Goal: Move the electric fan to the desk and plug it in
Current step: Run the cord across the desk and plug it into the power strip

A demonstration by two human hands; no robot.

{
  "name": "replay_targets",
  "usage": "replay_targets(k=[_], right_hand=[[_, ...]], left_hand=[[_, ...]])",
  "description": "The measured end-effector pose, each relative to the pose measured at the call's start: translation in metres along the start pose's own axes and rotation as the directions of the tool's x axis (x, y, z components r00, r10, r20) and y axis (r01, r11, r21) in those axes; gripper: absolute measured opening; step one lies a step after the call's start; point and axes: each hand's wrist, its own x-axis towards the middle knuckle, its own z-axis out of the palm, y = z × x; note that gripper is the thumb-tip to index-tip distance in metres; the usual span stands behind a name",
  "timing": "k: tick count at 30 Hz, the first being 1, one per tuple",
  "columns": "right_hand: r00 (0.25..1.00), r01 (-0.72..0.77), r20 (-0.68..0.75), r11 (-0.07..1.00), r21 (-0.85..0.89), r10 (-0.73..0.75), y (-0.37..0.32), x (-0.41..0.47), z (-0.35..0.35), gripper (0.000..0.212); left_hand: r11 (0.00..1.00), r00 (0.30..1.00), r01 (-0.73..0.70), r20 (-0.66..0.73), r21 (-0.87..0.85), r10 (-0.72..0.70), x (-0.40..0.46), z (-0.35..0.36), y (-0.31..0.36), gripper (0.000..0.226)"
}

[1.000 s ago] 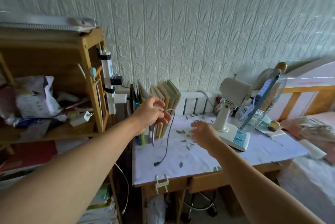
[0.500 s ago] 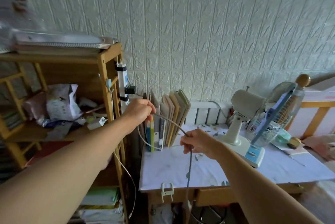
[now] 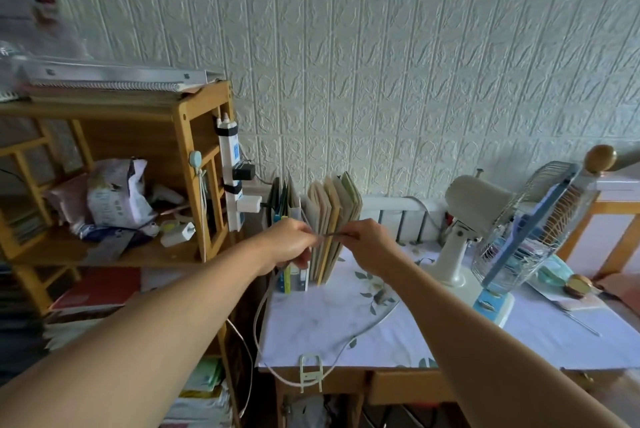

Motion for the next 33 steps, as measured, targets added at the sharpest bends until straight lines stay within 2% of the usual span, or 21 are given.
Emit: replay_targets(k=[3, 7, 12, 15, 17, 20, 24, 26, 29, 33], right_hand=[[1.0, -0.006, 0.014, 0.999, 0.042, 0.005, 0.005, 0.01, 0.0, 0.024], [0.988, -0.144, 0.066, 0.989, 0.029, 0.142, 0.035, 0.013, -0.009, 0.025], [0.981, -0.176, 0.082, 0.984, -0.027, 0.178, 0.066, 0.021, -0.016, 0.024], [0.986, -0.164, 0.043, 0.985, 0.059, 0.161, 0.068, 0.036, -0.015, 0.021], [0.992, -0.129, 0.008, 0.986, 0.107, 0.129, 0.063, 0.049, -0.015, 0.025], [0.998, -0.063, 0.02, 0.995, 0.081, 0.061, 0.05, 0.069, -0.013, 0.026], [0.998, -0.048, 0.033, 0.997, 0.059, 0.046, 0.04, 0.107, -0.005, 0.02], [0.999, -0.05, 0.013, 0.997, 0.062, 0.049, 0.04, 0.123, -0.003, 0.014], [0.997, -0.077, -0.019, 0.995, 0.062, 0.078, 0.044, 0.15, 0.001, 0.02], [0.989, -0.129, -0.067, 0.991, 0.033, 0.131, 0.047, 0.188, 0.012, 0.024]], left_hand=[[0.996, 0.995, -0.044, -0.092, -0.08, 0.037, 0.013, 0.008, 0.012, 0.028], [0.994, 0.979, 0.003, -0.201, -0.105, -0.024, 0.02, -0.004, 0.007, 0.036], [0.963, 0.877, 0.108, -0.432, -0.245, -0.208, 0.029, -0.017, -0.009, 0.029], [0.979, 0.841, 0.125, -0.507, -0.162, -0.191, 0.045, -0.019, -0.019, 0.032], [0.99, 0.865, 0.098, -0.483, -0.099, -0.134, 0.055, -0.02, -0.018, 0.028], [0.999, 0.919, 0.006, -0.395, -0.047, -0.024, 0.072, -0.022, -0.01, 0.027], [0.989, 0.937, -0.079, -0.328, 0.129, 0.118, 0.11, -0.031, -0.003, 0.029], [0.982, 0.931, -0.073, -0.34, 0.172, 0.129, 0.128, -0.039, -0.002, 0.032], [0.981, 0.914, -0.054, -0.387, 0.184, 0.123, 0.161, -0.055, -0.006, 0.032], [0.991, 0.92, -0.085, -0.375, 0.1, 0.117, 0.204, -0.072, -0.014, 0.034]])
